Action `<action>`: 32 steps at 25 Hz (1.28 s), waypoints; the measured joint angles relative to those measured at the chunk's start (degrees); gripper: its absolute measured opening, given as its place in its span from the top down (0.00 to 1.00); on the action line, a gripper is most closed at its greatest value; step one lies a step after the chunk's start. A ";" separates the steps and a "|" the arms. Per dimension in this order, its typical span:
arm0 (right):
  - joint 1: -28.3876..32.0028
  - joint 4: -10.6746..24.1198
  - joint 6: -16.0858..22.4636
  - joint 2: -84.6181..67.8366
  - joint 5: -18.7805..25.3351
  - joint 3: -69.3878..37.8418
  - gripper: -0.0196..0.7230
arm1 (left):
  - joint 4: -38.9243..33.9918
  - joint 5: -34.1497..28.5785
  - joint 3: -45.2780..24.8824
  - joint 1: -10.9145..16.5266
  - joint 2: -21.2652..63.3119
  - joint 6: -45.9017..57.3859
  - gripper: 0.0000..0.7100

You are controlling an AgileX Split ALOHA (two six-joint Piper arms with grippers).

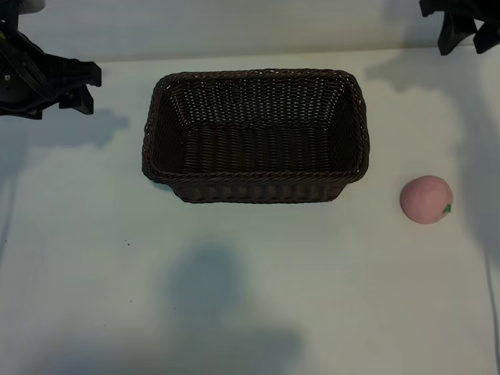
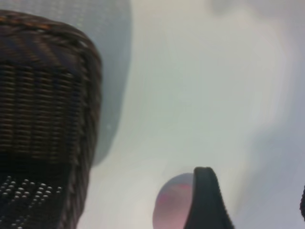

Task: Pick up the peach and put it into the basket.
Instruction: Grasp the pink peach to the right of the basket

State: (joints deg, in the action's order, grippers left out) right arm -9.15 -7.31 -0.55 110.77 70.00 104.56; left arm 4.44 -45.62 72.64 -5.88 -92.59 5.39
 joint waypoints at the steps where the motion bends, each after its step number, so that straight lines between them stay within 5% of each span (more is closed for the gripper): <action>1: 0.00 0.00 0.00 0.00 0.00 -0.21 0.35 | 0.00 0.00 0.00 0.00 0.00 0.00 0.16; 32: 0.00 -0.27 0.00 -0.17 -7.17 -11.90 0.36 | 5.48 3.20 0.00 0.00 0.00 0.40 0.16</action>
State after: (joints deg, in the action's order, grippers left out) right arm -9.15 -7.57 -0.55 110.60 62.83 92.66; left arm 9.91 -42.43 72.64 -5.88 -92.59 5.79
